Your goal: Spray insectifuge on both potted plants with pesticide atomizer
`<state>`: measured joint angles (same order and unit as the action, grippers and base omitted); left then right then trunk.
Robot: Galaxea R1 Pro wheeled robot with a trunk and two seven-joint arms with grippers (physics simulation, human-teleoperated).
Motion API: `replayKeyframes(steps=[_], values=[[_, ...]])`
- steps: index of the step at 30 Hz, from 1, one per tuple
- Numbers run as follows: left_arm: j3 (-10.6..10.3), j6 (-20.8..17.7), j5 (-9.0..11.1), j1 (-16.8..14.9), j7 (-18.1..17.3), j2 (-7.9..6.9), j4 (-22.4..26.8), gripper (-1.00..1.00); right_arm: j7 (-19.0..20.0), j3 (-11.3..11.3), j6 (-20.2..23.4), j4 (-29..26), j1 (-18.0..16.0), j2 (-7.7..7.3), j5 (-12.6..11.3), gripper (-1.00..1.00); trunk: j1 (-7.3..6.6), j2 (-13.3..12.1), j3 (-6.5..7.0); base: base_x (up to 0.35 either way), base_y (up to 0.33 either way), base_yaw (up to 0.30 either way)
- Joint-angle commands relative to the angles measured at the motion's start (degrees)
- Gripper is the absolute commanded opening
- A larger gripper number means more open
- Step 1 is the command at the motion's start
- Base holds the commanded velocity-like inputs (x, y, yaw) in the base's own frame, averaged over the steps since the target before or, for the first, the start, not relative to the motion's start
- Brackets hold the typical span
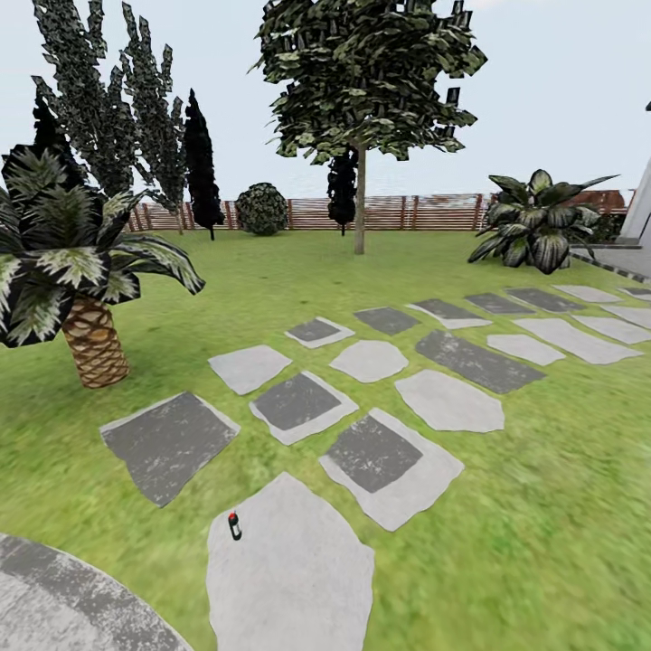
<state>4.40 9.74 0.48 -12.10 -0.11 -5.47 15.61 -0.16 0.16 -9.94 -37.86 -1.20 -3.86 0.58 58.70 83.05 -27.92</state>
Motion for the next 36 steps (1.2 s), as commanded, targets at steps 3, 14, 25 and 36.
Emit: replayKeyframes(steps=[3, 14, 25, 36], values=[[0.17, 0.19, 0.05, -0.08, -0.01, 0.02, -0.05, 1.00, -0.02, -0.03, -0.16, 0.05, -0.03, -0.01, 0.05, 1.00, 0.03, 0.02, -0.06, 0.337, 0.011, 0.000], [0.17, 0.18, 0.10, -0.12, 0.02, 0.02, -0.05, 1.00, -0.02, -0.07, -0.18, 0.07, -0.03, -0.01, 0.04, 1.00, 0.03, 0.02, -0.06, 0.338, 0.009, -0.006], [0.17, 0.19, 0.14, -0.12, 0.02, 0.02, -0.05, 1.00, -0.10, -0.07, -0.19, 0.15, -0.03, -0.01, 0.04, 1.00, 0.03, 0.02, -0.06, 0.283, 0.198, -0.225], [0.17, 0.27, 0.12, -0.12, -0.06, 0.10, -0.05, 1.00, -0.10, -0.07, -0.25, 0.24, -0.03, -0.01, 0.09, 1.00, 0.03, 0.02, -0.06, 0.045, 0.331, -0.267]])
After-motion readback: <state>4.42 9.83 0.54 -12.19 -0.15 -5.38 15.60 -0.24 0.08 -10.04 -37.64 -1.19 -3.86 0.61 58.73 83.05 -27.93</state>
